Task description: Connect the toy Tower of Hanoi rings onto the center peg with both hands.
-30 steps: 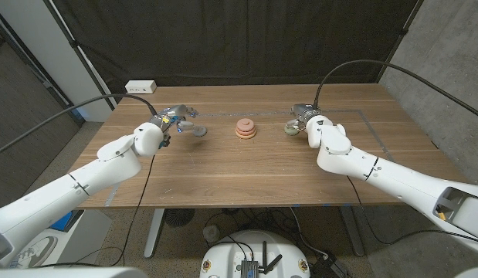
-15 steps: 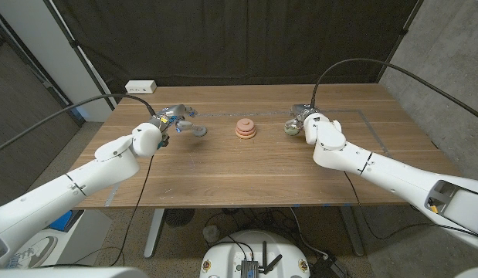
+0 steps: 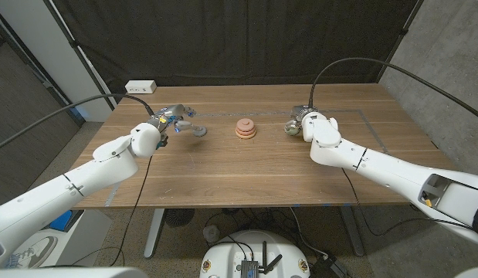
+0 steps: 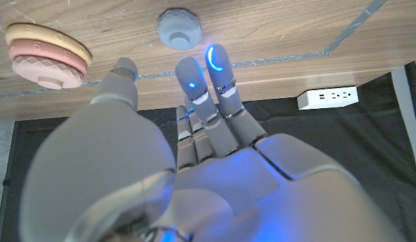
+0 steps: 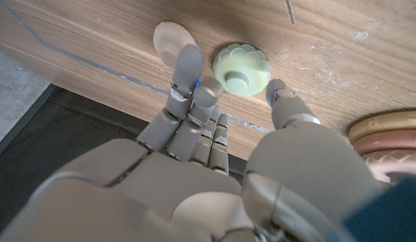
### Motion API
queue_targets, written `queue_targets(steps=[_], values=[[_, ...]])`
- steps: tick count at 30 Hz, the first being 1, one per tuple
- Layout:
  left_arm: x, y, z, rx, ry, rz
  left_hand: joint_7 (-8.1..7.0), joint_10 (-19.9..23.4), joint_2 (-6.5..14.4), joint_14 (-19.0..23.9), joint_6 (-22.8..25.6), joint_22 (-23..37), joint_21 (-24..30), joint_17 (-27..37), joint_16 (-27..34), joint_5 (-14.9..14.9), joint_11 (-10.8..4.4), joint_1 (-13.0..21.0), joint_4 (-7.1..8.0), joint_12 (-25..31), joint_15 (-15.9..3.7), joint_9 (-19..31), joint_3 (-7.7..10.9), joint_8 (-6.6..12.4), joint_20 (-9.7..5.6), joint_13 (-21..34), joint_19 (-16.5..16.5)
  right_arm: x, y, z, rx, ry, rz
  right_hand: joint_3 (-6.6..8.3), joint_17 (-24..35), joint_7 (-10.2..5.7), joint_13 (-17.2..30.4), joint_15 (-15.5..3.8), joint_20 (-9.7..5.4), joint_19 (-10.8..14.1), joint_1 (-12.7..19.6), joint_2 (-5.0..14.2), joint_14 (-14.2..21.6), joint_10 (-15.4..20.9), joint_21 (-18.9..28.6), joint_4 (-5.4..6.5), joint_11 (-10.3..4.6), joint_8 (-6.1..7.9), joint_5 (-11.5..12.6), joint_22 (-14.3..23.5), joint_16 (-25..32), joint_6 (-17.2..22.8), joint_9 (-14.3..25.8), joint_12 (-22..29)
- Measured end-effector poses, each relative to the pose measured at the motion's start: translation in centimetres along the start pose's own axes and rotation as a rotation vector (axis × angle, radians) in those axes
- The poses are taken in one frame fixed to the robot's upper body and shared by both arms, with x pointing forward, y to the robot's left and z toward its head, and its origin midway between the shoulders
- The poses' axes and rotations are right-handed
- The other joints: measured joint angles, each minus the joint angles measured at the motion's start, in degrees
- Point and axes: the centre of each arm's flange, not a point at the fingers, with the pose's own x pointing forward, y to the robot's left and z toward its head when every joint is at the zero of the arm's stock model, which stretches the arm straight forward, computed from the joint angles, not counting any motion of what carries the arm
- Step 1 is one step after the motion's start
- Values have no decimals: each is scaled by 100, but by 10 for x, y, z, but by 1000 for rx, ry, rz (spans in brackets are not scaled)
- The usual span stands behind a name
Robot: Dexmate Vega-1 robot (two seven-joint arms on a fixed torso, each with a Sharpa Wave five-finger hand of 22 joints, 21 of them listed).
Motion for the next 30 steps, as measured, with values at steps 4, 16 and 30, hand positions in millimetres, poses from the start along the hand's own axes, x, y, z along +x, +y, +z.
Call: queue_targets(steps=[4, 16, 30], values=[[0, 0, 0, 0, -1, 0, 0, 0, 0, 0, 0, 0, 0, 0, 0, 0, 0, 0, 16, 0, 0, 0, 16, -44, 0, 13, 0, 2, 2, -1, -5, 10, 11, 0, 0, 30, -26, 0, 9, -9, 0, 0, 0, -39, 0, 0, 39, 0, 0, 12, -6, -30, 0, 0], [-1, 0, 1, 2, -1, -1, 0, 0, 23, 0, 0, 0, 0, 0, 0, 0, 1, -23, 16, 0, 0, 0, 16, -44, 0, 27, 0, 8, 8, -2, -18, 31, 39, -16, -26, 50, -42, 0, -12, -29, 61, -61, 1, -38, -21, -16, 39, 0, -50, 0, -26, -50, -28, 0], [-1, -1, 3, 5, 0, -12, 29, 41, 23, 0, 35, 0, 0, 1, 0, 0, 1, -23, -8, 0, 0, 0, 40, -44, 0, 26, 0, 15, 15, -3, -29, 52, 70, -55, -44, 40, -52, 0, -13, -28, 61, -60, 1, -38, -21, -7, 39, 0, -65, 0, -67, -101, -53, 24]])
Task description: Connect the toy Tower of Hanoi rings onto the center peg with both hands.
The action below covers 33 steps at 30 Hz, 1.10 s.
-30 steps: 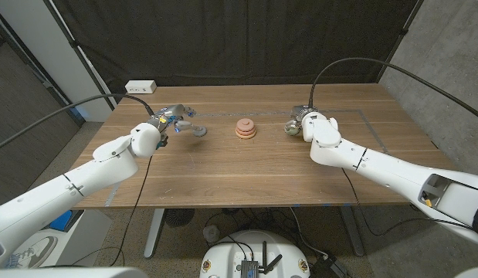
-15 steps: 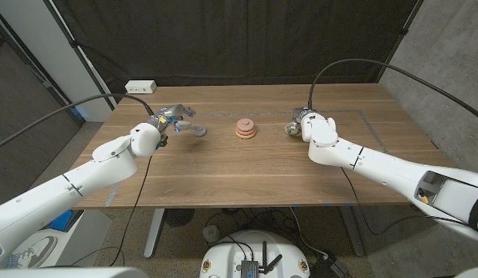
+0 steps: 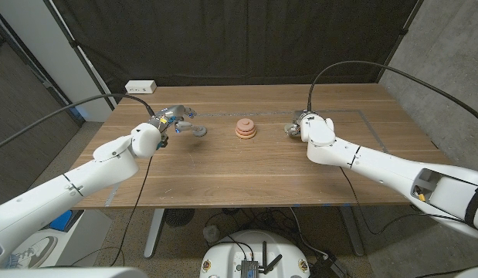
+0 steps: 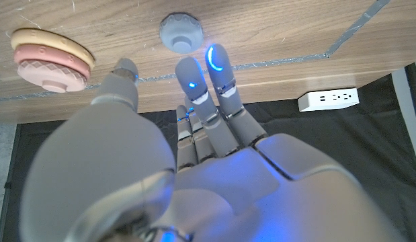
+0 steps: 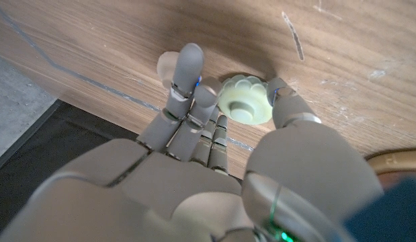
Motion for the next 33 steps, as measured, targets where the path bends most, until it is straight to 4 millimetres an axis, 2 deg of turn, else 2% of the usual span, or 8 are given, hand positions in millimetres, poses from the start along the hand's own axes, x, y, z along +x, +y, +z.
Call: queue_targets(steps=[21, 25, 29, 33], values=[[-1, -4, 0, -6, 5, -6, -23, 62, 0, 0, 23, 0, 0, 0, 22, 22, -1, 0, -9, 0, 0, 0, 41, 0, 0, 27, 0, 5, 1, 2, -24, 18, 37, 2, -8, 0, 16, 0, 0, 1, 0, 0, 0, 23, 0, 0, 20, 0, -44, 1, -23, 1, 0, 43], [-1, -5, -1, -10, 6, -7, -12, 62, 0, 0, 34, 0, 0, 0, 22, 22, 0, 0, -9, 0, 0, 0, 40, 0, 0, 27, 0, 5, 2, 3, -29, 22, 44, -16, -5, 0, 16, 0, 0, 1, 0, 0, 0, 92, 0, 18, -14, 0, -39, 1, -23, 1, 0, 43], [-2, -6, -2, -12, 8, -8, -5, 123, 0, 0, 66, 0, 0, 0, 22, 22, -1, 0, -9, 36, 0, 0, 40, 0, 0, 27, 0, 5, 3, 3, -32, 24, 48, -16, -9, -25, 40, 0, 0, 1, 36, 36, 1, 268, 0, 18, -102, 60, -27, 1, -23, 26, -23, 132], [-2, -6, -3, -12, 10, -9, -21, 123, 0, 0, 83, 0, 0, 0, 28, 22, -1, 0, -25, 37, 0, 0, 56, 0, 0, 27, 0, 5, 2, 3, -31, 25, 42, -16, 42, -115, 71, -53, -1, 48, 93, 94, 138, 535, 44, 18, -203, 159, -28, 10, 30, 289, -30, 226]])
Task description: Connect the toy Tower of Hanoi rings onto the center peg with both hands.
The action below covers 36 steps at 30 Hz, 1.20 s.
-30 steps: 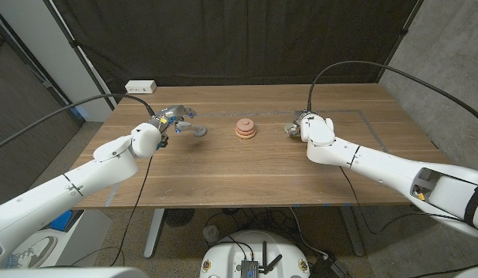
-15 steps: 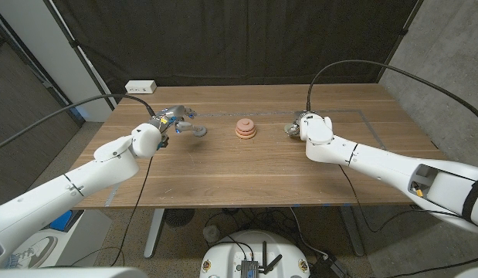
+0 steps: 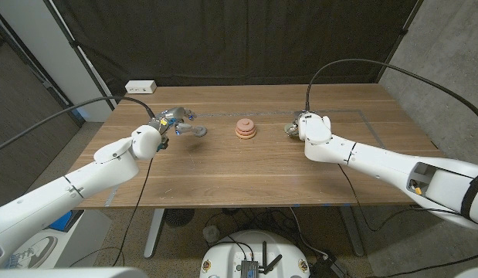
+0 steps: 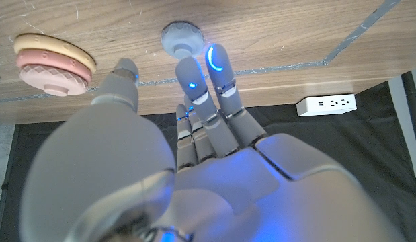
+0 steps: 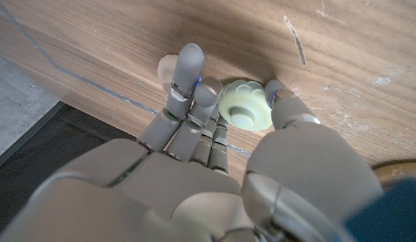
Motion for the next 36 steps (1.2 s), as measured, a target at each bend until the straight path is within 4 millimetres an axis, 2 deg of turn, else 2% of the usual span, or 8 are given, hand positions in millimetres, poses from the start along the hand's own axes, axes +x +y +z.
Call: queue_targets(steps=[4, 7, 13, 17, 24, 36], values=[[0, 0, -1, -4, 2, 2, 0, 0, 1, 0, 0, 0, 0, 0, 0, 0, 0, 1, -15, 0, 0, 0, 15, 0, 0, 5, 0, 0, 3, 1, -2, -2, -11, -6, 58, -92, 64, -85, -40, 79, 44, 44, 146, 260, 1, 6, -72, 96, 0, 6, 104, 249, -12, 88], [-1, 1, -1, -3, 2, 3, -9, 0, 23, 0, 9, 0, 0, 0, 0, 0, 0, 23, -15, 0, 0, 0, 15, 0, 0, 28, 0, 0, 3, 1, -1, -2, -23, -5, 72, -134, 103, -78, -60, 141, 90, 90, 206, 329, 0, 5, -104, 122, 0, 6, 146, 352, -12, 91], [-2, 2, -1, -5, 1, 5, 12, 32, 48, 0, 50, 0, 0, 0, 0, 0, -28, -1, 10, 0, 0, 0, 39, 0, 0, 28, 0, -1, 5, 2, 2, -4, -42, 91, 143, -183, 161, -83, -122, 283, 202, 203, 430, 485, 44, -41, -92, 178, 68, 6, 367, 547, -11, 130], [-2, 2, 0, -6, 0, 6, 12, 61, 69, 0, 50, 0, 0, 0, 0, 0, -2, -22, 10, 0, 0, 0, 39, 0, 0, 27, 0, -2, 6, 2, 9, -9, -52, 186, 151, -111, 199, -97, -154, 397, 201, 205, 534, 567, 89, -41, -11, 239, 138, 33, 481, 620, -7, 154], [-3, 3, 0, -5, 2, 11, 41, 62, 69, 0, 81, 0, 0, 0, 0, 0, -1, -22, 10, 0, 0, 0, 39, 0, 0, 27, 0, -3, 7, 1, 25, -20, -67, 218, 134, -61, 205, -80, -197, 441, 178, 228, 613, 647, 89, -57, 69, 255, 202, 33, 540, 669, 15, 178], [-5, 5, 0, -3, 9, 13, 14, 126, 69, 32, 109, 0, 0, 36, 38, 0, -15, -22, 23, 0, 32, 13, 73, 0, -31, 26, 31, -5, 7, -3, 47, -29, -73, 241, 150, -32, 235, -102, -225, 509, 155, 251, 695, 660, 133, -80, 82, 290, 245, 60, 659, 699, -16, 178]])
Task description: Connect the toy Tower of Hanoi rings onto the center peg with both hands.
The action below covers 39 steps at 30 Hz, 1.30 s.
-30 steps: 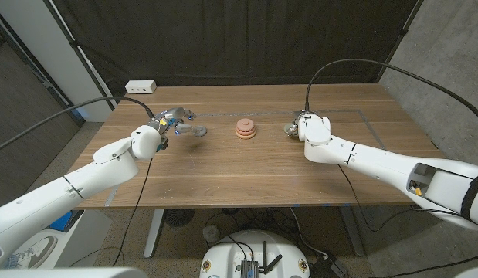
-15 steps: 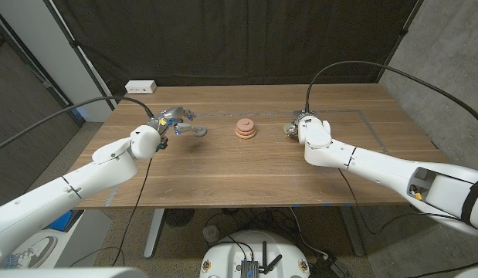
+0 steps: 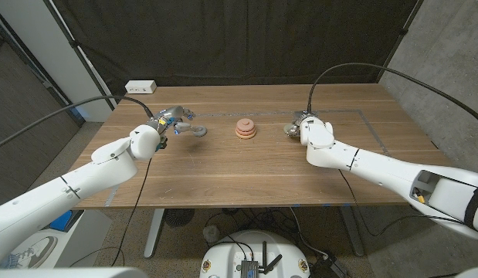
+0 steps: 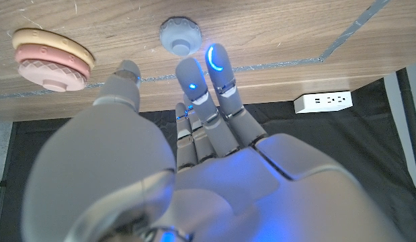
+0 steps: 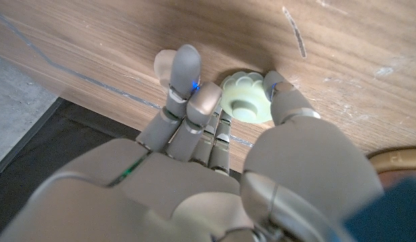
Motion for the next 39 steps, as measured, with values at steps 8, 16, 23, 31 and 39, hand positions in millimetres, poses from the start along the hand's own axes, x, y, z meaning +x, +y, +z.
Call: queue_targets(steps=[8, 16, 23, 31, 39], values=[[-1, 2, 2, 12, 1, 3, 20, 1, 0, 0, 22, -2, 0, 4, 0, 22, 1, 0, -14, 0, 0, 0, 14, 0, 0, 0, 0, -3, -2, 0, 22, -13, 1, 24, -70, 78, 3, 0, 0, 0, 0, 0, -1, 120, 0, -24, 62, 22, 43, -18, 0, 78, 1, -29], [-2, 3, 4, 18, -2, 2, 19, 1, 0, 0, 22, 14, 0, 31, 0, 21, 1, 0, -22, 0, 0, -1, 53, 0, 0, 28, 0, -8, -7, 1, 33, -20, -1, 40, -70, 83, 38, 0, -30, 29, 1, -1, -1, 120, 0, -40, 61, 22, 68, -18, 0, 83, 6, -50], [-2, 2, 5, 15, -4, 1, 4, 14, 0, 0, 39, 14, 0, 31, 0, 21, -7, 0, -22, 0, -1, -1, 53, 0, 11, 27, 11, -14, -15, 1, 41, -32, -15, 40, -90, 124, 43, 0, -12, 53, 1, -2, -1, 130, 0, -40, 71, 19, 87, -6, 0, 124, 6, -51], [-1, 0, 8, 9, -7, 2, 8, 52, 0, 32, 73, 14, 0, 31, 0, 21, -35, 0, -21, 0, -33, -1, 54, 0, 22, 12, 22, -23, -25, 4, 26, -44, -34, 40, -80, 145, 93, 0, -40, 81, 2, -2, -2, 150, 0, -40, 91, 43, 87, -1, 23, 145, 6, -72], [-1, 0, 8, 5, -6, 9, -15, 85, 0, 31, 96, 8, 0, 61, 0, 45, -28, 0, -38, 0, -33, -2, 100, 0, 22, 11, 22, -31, -33, 6, 14, -52, -45, 40, -53, 156, 133, 0, -40, 81, 2, -2, -2, 171, 0, -40, 112, 45, 133, -1, 67, 156, 6, -96]])
